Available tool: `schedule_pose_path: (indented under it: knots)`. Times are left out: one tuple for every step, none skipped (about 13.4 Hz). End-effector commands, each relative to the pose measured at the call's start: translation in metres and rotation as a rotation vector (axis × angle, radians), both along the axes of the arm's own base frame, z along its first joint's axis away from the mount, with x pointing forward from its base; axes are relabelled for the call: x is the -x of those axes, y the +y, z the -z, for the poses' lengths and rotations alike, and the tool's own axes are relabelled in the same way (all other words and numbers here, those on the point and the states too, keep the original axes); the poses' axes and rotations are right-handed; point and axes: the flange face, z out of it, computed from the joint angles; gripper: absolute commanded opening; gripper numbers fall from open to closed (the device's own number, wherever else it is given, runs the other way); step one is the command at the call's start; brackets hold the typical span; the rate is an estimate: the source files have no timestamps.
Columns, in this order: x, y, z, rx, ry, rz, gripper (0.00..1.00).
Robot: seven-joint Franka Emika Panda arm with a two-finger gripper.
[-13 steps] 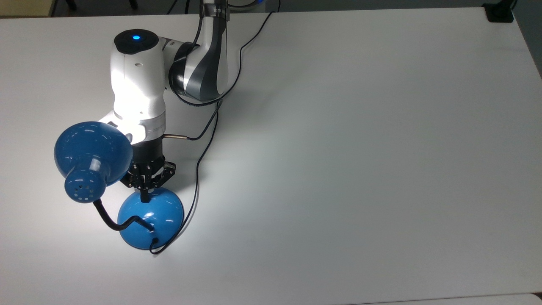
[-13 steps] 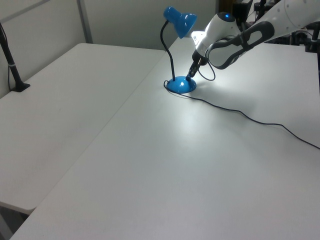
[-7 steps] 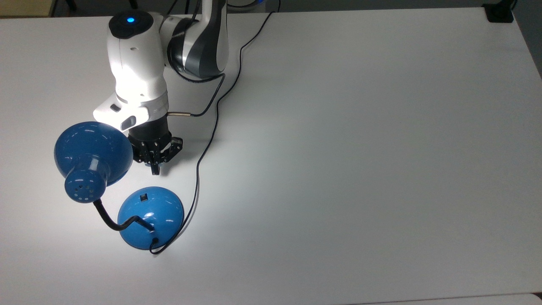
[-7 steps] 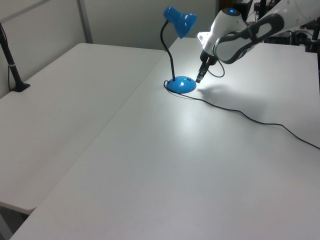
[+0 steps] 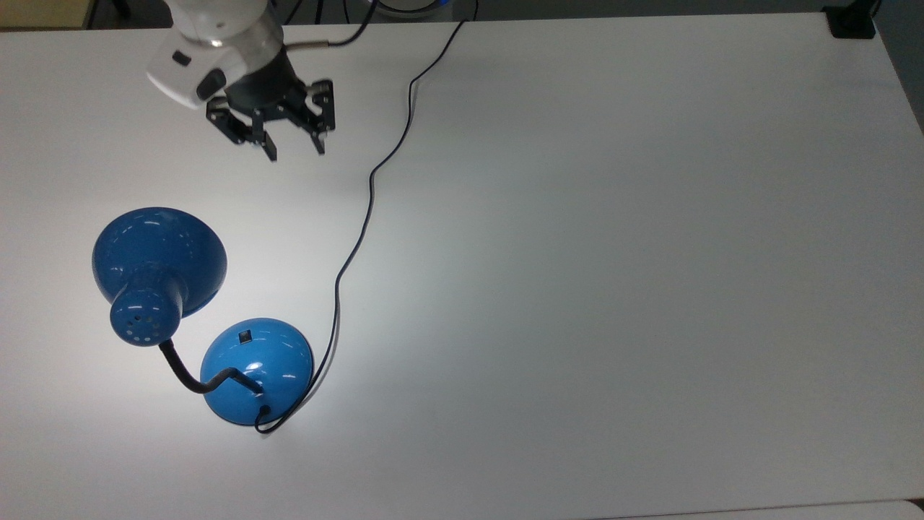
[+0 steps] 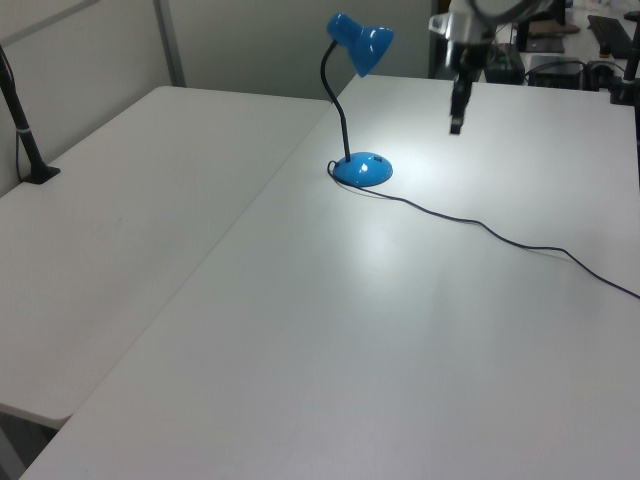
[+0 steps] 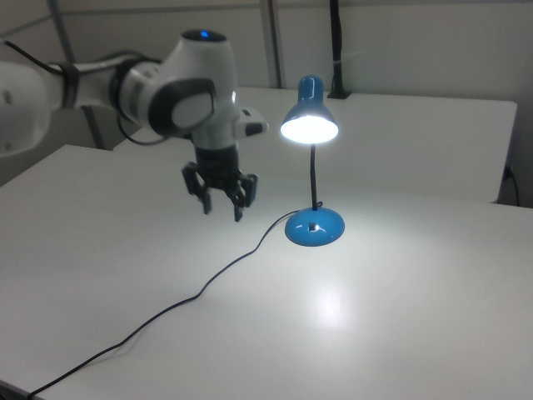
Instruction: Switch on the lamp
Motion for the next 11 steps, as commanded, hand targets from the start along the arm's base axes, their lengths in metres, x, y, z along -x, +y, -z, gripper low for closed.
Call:
schedule_pose_path:
  knots:
    - [0.040,0.012,-0.069,0.037,0.048,0.056,1.00]
    - [0.045,0.027,-0.086,0.048,0.024,0.108,1.00]
    - [0.049,0.035,-0.096,0.045,0.009,0.121,1.00]
    - [0.049,0.043,-0.100,0.046,-0.001,0.112,1.00]
    - [0.047,0.056,-0.101,0.058,-0.010,0.076,1.00]
    - [0.043,0.063,-0.102,0.085,-0.028,0.060,1.00]
    - [0.039,0.065,-0.102,0.087,-0.055,0.065,1.00]
    - [0.036,0.070,-0.103,0.085,-0.070,0.067,1.00]
    - [0.035,0.071,-0.103,0.091,-0.073,0.082,1.00]
    - [0.036,0.070,-0.103,0.090,-0.074,0.083,1.00]
    - [0.036,0.070,-0.104,0.090,-0.074,0.083,1.00]
